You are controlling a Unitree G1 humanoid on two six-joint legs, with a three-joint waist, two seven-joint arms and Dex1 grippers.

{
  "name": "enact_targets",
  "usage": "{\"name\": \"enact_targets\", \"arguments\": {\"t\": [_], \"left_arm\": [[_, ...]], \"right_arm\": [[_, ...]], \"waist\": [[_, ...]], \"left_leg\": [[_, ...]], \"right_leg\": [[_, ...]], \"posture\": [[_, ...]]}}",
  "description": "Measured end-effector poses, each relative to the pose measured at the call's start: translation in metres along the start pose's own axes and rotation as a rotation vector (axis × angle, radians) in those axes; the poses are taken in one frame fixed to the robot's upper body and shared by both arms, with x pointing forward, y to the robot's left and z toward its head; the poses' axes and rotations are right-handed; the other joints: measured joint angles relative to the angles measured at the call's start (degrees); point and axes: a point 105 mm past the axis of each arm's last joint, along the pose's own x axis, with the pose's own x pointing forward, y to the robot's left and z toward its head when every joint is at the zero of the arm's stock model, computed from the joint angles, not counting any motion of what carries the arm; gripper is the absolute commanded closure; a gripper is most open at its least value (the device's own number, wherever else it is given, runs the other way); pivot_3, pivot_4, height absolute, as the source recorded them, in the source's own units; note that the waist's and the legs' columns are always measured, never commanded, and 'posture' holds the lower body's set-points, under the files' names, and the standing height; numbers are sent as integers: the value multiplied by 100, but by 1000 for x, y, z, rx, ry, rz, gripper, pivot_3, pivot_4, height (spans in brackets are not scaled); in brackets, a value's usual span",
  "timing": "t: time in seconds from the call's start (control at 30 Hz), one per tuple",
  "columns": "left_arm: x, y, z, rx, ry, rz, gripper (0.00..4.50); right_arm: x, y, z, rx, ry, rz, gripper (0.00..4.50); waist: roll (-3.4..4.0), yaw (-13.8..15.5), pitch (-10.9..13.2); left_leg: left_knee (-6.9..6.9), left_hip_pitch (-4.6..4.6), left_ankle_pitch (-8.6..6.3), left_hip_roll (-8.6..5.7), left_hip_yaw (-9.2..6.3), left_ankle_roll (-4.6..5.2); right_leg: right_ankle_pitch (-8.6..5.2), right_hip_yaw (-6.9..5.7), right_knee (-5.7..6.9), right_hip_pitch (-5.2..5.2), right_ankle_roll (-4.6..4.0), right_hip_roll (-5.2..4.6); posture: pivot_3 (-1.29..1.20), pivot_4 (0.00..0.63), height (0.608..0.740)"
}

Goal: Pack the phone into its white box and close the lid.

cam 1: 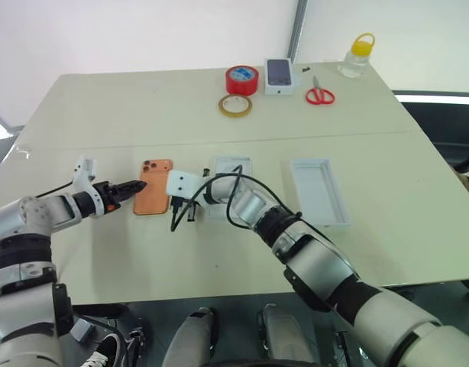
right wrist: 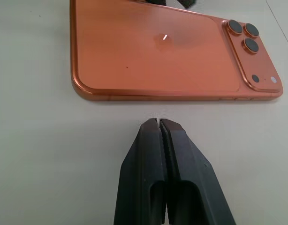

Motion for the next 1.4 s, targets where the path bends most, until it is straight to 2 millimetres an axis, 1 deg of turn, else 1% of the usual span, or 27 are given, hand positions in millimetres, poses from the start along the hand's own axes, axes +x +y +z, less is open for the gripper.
{"name": "enact_targets", "arguments": {"t": [0.17, 0.43, 0.57, 0.67, 0.73, 0.77, 0.8, 0.9, 1.13, 1.17, 1.4], "left_arm": [[3, -4, -4, 17, 38, -15, 1652], [15, -20, -19, 1, 118, -93, 1652], [21, -20, -22, -16, 117, -102, 1652], [22, -16, -19, -39, 107, -93, 2510], [22, -11, -20, -51, 100, -87, 3564], [23, -16, -20, -59, 96, -122, 3993], [23, -20, -20, -68, 93, -155, 3993], [22, -16, -24, -66, 101, -142, 3993], [21, -14, -25, -85, 92, -145, 3993], [20, -14, -25, -94, 88, -150, 4421], [19, -13, -27, -132, 71, -169, 4472]], "right_arm": [[2, 4, 3, 12, -2, 28, 4402], [2, 7, 2, 18, -4, 34, 4402], [2, 9, 0, 2, -1, 40, 4402], [1, 10, 0, -2, -5, 42, 4500], [1, 11, 0, -3, -7, 44, 4500], [0, 10, -1, -3, -5, 43, 4500], [0, 10, -2, -4, -4, 43, 4500], [0, 13, -2, -8, -13, 47, 4500], [0, 15, -1, -25, -11, 50, 4500], [0, 15, -1, -26, -10, 50, 4500], [-1, 13, -1, -38, -9, 36, 4500]], "waist": [[5, -3, -5], [20, 5, -25], [26, 28, -46], [27, 38, -50], [27, 32, -50], [24, 36, -52], [18, 32, -61], [19, -6, -66], [19, -16, -71], [19, -18, -71], [20, -19, -72]], "left_leg": [[-1, 4, 0, 0, 0, -1], [-1, 7, 0, -2, 0, -1], [-1, 9, 0, -5, -1, 0], [0, 11, 0, -6, -2, 1], [0, 11, 0, -6, -2, 0], [0, 11, 0, -6, -4, 0], [1, 11, 0, -5, -4, 0], [-1, 12, 0, -1, -4, 0], [-3, 12, 0, 0, -3, 0], [-4, 12, -1, 0, -3, 0], [-4, 12, -1, 0, -3, 1]], "right_leg": [[0, 0, 1, 1, 0, -1], [0, 0, 1, 6, 0, -3], [0, 0, 0, 11, 1, -4], [-1, 0, 0, 12, 1, -4], [-1, 0, 0, 11, 1, -4], [-1, 0, 1, 13, 1, -4], [-1, -1, 0, 14, 1, -4], [-1, 1, 3, 10, 0, -1], [-1, 1, 4, 7, 0, 1], [-1, 1, 4, 7, 0, 1], [-1, 1, 3, 7, 0, 1]], "posture": [[0, 150, 740], [0, 150, 740], [0, 150, 740], [0, 150, 740], [0, 150, 740], [0, 150, 740], [0, 150, 740], [0, 150, 740], [0, 150, 740], [0, 150, 740], [0, 150, 740]]}}
